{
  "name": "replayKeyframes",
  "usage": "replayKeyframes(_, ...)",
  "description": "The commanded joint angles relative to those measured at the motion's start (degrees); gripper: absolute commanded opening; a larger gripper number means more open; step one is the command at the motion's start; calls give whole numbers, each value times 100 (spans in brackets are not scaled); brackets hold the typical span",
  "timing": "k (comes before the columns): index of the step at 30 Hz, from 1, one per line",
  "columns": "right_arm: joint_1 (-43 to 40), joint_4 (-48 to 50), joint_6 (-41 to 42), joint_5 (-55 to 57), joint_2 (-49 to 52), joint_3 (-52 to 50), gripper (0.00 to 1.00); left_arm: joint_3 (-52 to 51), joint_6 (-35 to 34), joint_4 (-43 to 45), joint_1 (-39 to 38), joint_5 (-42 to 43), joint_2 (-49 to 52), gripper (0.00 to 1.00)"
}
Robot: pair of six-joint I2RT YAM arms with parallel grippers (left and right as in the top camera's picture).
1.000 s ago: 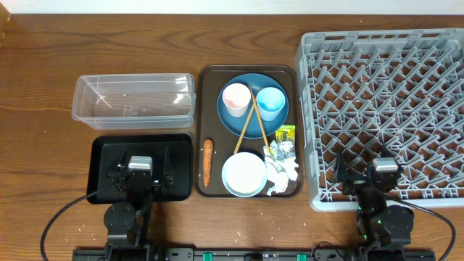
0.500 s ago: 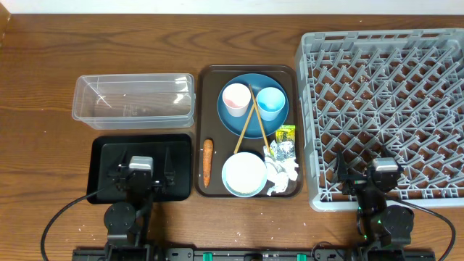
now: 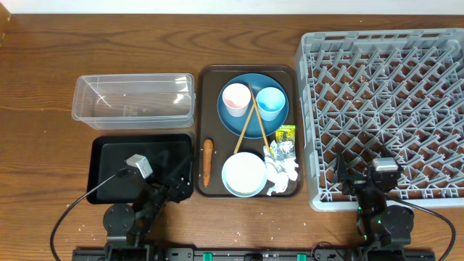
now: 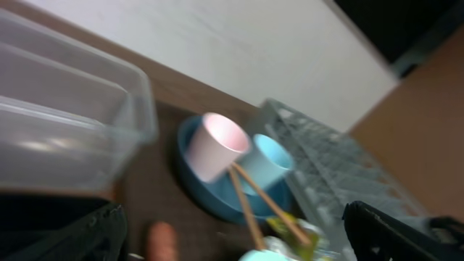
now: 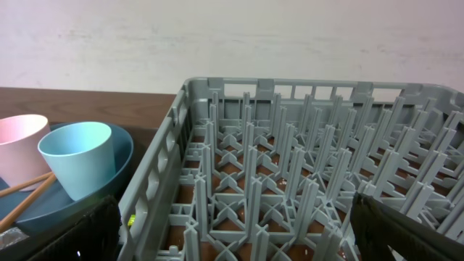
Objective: Sort waste into correct bins and load items into the dishwasher rack
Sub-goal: 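Reach the left gripper to the carrot on the brown tray and grasp it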
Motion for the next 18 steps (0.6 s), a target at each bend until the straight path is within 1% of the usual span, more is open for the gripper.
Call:
replayKeyframes(1,-42,-20,-85,13,-2,-9,99,-15,-881,-63,24,839,-4,98)
replayKeyframes(3,-42,-20,-85,13,-2,-9,99,168,-881,-66,24,920,-4,98)
replayKeyframes(8,-42,-20,-85,13,-2,-9,99,1045,-726,-267,26,857,144,98)
replayKeyframes(11,-42,-20,-85,13,-2,-9,99,1897,-485,-997,26,743,632,98)
replayKeyframes(14,-42,-20,-85,13,-2,-9,99,2798,-271,-1635,24,748,1338,98)
replayKeyframes(16,-42,-20,-85,13,-2,-9,99,3556,-92,-2162,24,750,1937,98)
replayKeyframes(18,-42,-20,-85,13,-2,-9,99,4489,219,-2957,24,745,2649,98)
